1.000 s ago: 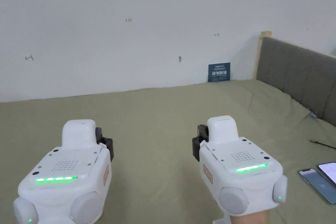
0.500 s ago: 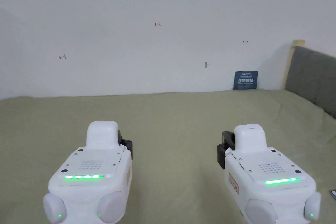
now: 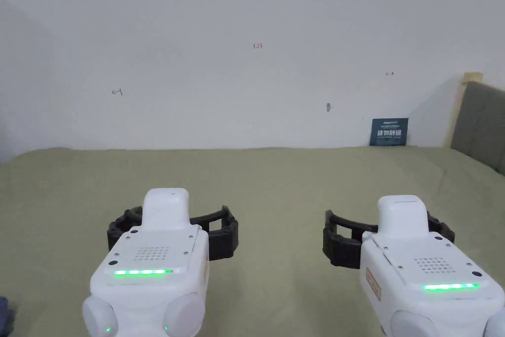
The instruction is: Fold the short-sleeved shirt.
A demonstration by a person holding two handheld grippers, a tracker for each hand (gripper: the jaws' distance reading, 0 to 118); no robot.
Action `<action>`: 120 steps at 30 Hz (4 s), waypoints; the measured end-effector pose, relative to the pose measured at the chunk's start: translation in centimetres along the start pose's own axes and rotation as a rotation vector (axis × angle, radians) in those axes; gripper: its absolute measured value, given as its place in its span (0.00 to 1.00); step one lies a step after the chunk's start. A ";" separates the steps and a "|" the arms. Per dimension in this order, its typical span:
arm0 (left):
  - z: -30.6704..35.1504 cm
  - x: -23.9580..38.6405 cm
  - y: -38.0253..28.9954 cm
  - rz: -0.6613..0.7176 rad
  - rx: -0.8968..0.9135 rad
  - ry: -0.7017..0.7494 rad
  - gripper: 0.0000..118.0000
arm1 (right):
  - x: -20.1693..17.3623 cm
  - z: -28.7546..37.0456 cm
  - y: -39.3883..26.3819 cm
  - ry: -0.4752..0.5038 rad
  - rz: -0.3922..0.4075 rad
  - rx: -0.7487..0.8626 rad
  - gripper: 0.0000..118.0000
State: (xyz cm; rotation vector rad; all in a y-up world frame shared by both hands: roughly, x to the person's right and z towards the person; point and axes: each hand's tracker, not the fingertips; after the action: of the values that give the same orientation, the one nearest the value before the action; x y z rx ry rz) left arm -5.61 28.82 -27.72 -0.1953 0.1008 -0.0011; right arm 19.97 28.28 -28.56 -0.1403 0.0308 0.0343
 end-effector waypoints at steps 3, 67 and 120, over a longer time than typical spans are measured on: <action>-0.1 0.2 0.2 -0.018 0.018 0.035 1.00 | 0.3 -0.3 -0.3 0.003 -0.002 0.007 1.00; 3.2 0.4 2.9 -0.014 -0.045 -0.023 1.00 | -0.3 -0.1 2.1 -0.043 -0.083 -0.092 1.00; 3.2 0.1 3.4 0.016 -0.077 -0.046 1.00 | -0.4 0.5 3.7 -0.014 -0.045 -0.034 1.00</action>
State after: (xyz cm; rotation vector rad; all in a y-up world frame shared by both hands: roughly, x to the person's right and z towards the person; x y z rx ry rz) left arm -5.17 32.79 -25.28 -0.2715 0.0563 0.0234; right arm 19.46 32.03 -28.55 -0.1744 0.0132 -0.0092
